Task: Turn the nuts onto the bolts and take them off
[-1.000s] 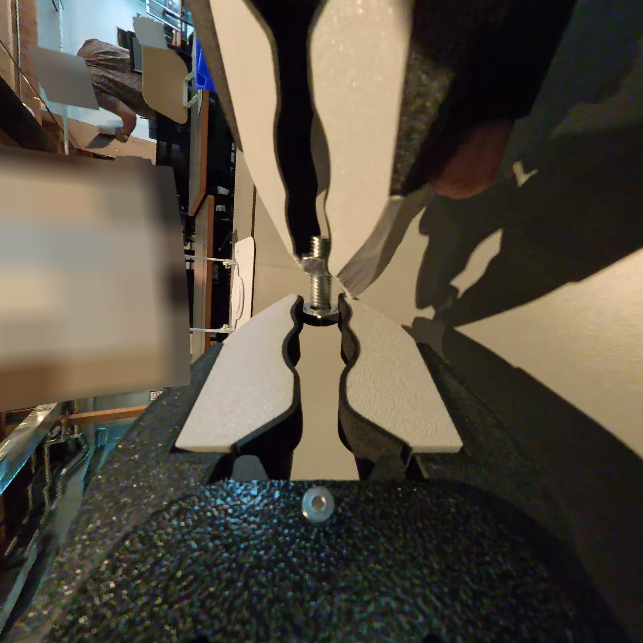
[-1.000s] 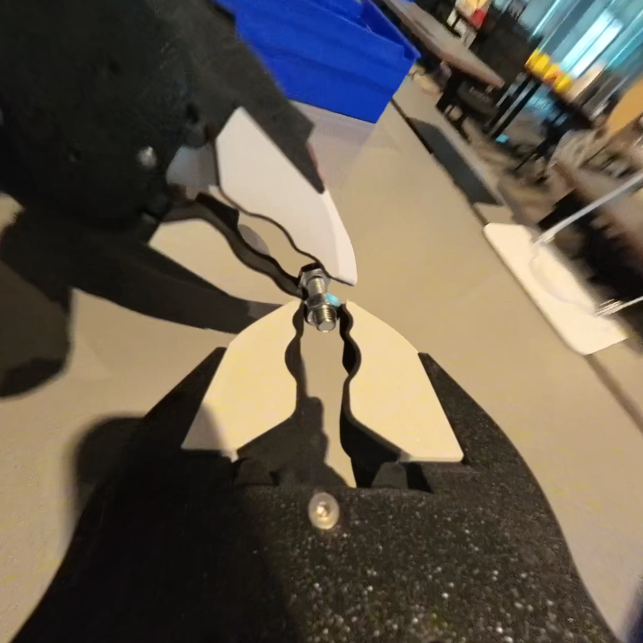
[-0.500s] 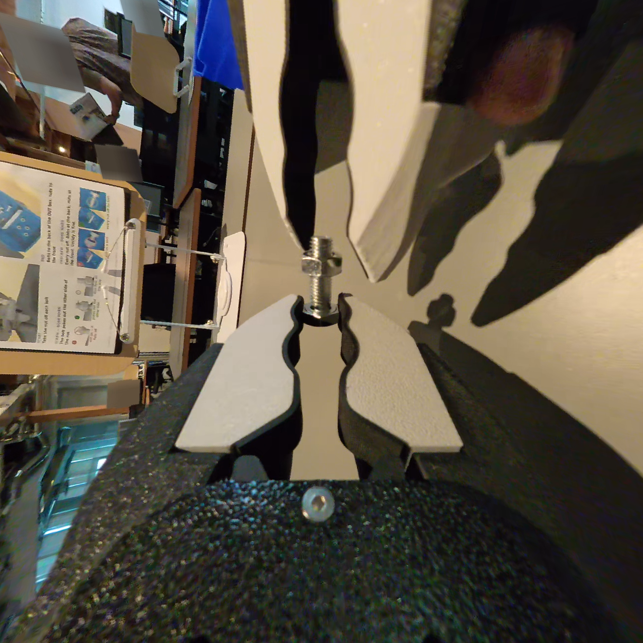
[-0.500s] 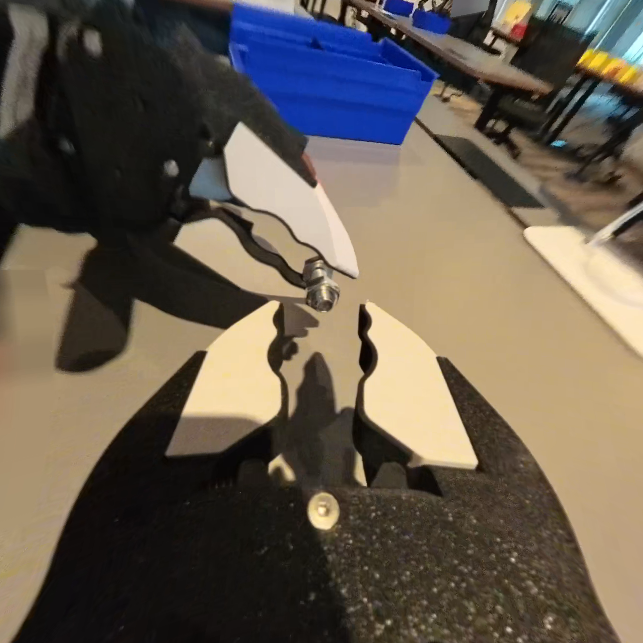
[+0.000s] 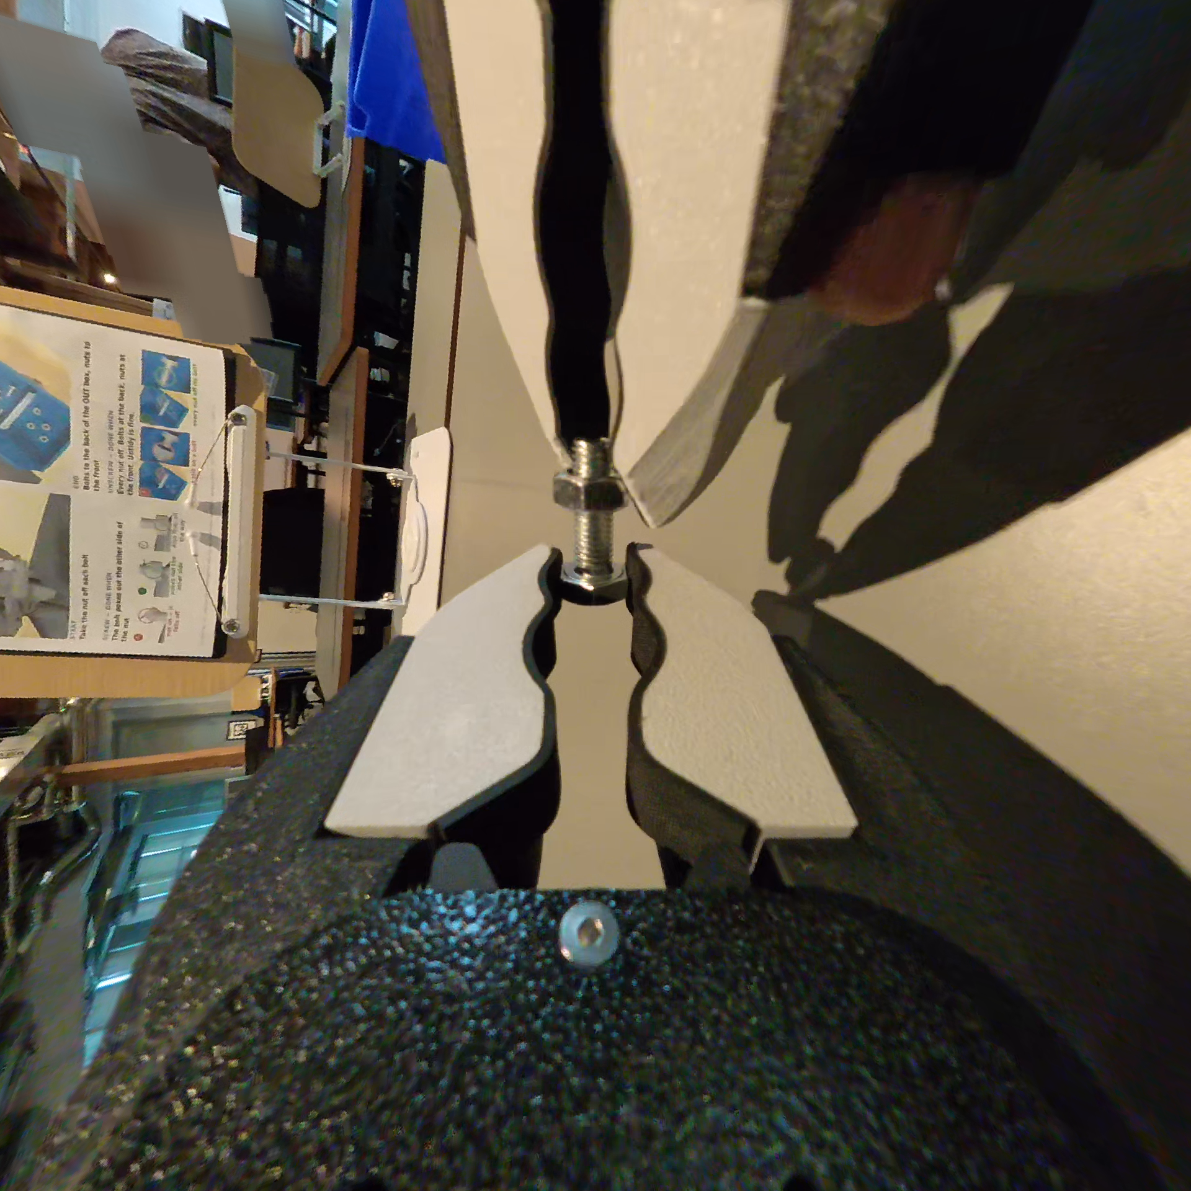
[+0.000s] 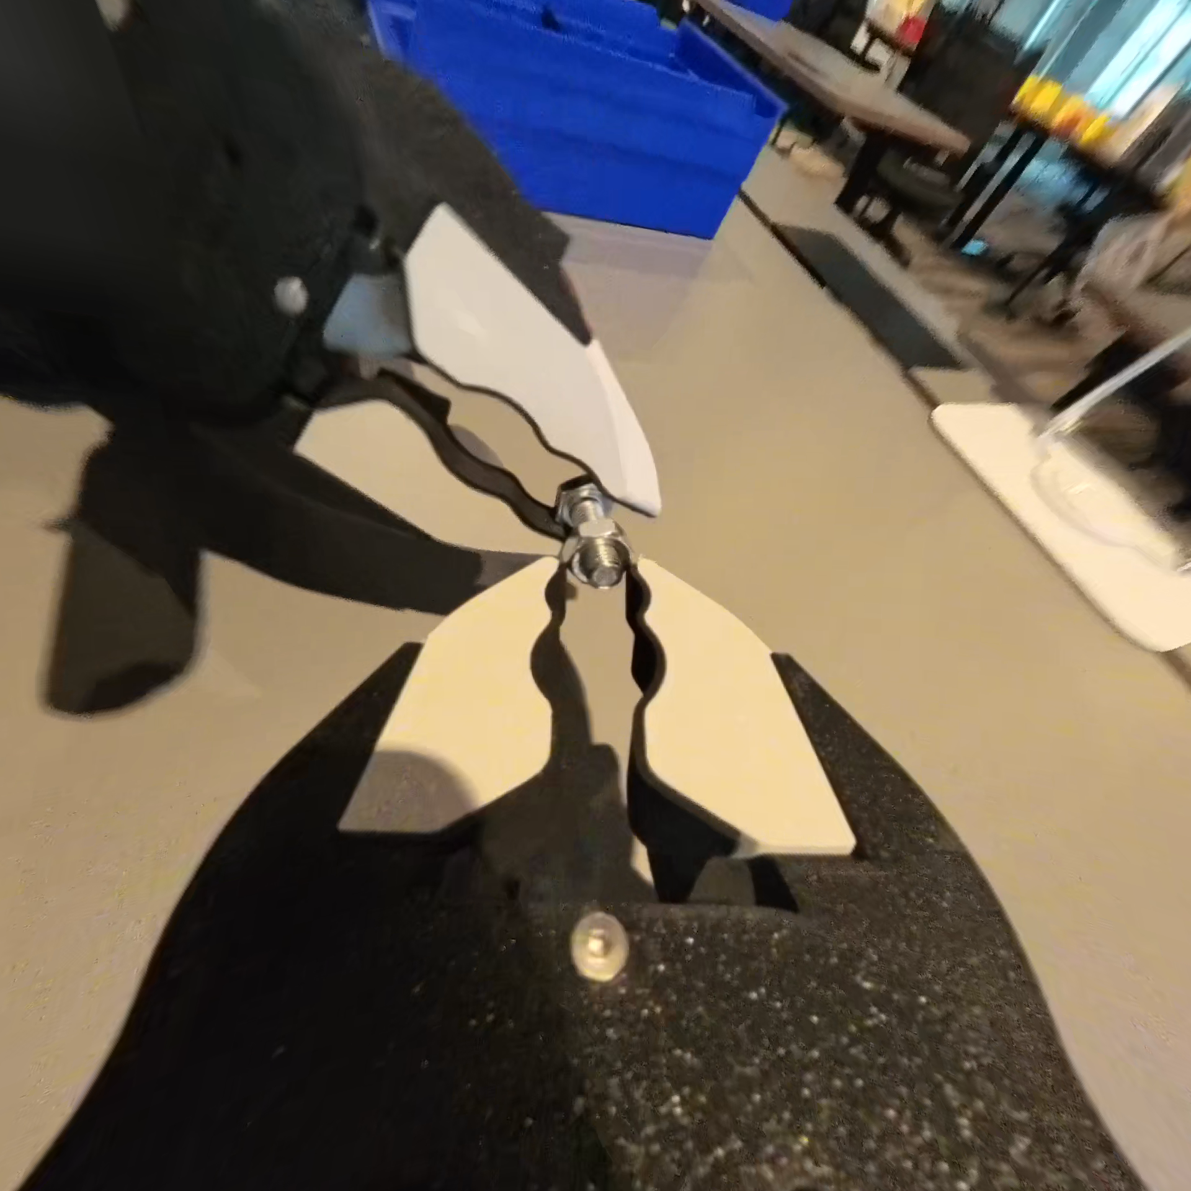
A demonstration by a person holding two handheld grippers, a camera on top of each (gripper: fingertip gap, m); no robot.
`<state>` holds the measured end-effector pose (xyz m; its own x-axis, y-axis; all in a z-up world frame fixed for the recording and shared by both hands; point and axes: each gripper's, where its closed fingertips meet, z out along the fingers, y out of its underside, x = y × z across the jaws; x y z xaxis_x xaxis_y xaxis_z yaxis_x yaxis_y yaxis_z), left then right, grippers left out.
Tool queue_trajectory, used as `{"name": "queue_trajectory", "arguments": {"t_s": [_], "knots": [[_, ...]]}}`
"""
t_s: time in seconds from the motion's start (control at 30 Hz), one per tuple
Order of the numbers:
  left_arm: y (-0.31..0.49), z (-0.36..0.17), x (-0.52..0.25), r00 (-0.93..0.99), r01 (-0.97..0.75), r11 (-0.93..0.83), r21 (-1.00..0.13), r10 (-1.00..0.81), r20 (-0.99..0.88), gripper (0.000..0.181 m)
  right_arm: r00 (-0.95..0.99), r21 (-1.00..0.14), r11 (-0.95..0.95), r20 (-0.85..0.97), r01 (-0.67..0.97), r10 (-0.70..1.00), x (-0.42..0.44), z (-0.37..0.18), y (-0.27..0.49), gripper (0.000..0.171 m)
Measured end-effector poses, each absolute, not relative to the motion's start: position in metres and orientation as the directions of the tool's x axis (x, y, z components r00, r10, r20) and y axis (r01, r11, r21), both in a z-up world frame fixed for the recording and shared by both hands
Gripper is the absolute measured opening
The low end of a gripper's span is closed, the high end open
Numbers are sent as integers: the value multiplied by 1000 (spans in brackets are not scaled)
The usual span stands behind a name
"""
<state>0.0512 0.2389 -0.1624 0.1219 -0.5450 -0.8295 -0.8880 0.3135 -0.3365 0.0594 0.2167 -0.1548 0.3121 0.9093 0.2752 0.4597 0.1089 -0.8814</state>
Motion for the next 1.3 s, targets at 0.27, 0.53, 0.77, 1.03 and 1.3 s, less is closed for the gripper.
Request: {"name": "queue_trajectory", "arguments": {"t_s": [0.27, 0.53, 0.77, 1.03, 1.3], "knots": [[241, -160, 49, 141, -890, 300, -344, -538, -831, 19, 231, -898, -404, -361, 177, 904, 56, -148, 212, 18], [239, -163, 51, 157, -871, 297, -392, -587, -794, 19, 261, -907, 65, 188, 417, 947, 63, -151, 215, 41], [232, -167, 58, 105, -865, 339, -370, -599, -794, 19, 203, -728, 367, 566, 579, 799, 63, -157, 217, 25], [237, -164, 53, 91, -890, 333, -312, -540, -837, 19, 308, -911, -40, 97, 410, 947, 56, -154, 213, 19], [238, -160, 52, 149, -872, 311, -379, -569, -809, 19, 220, -943, -208, -151, 261, 964, 59, -148, 210, 32]]}}
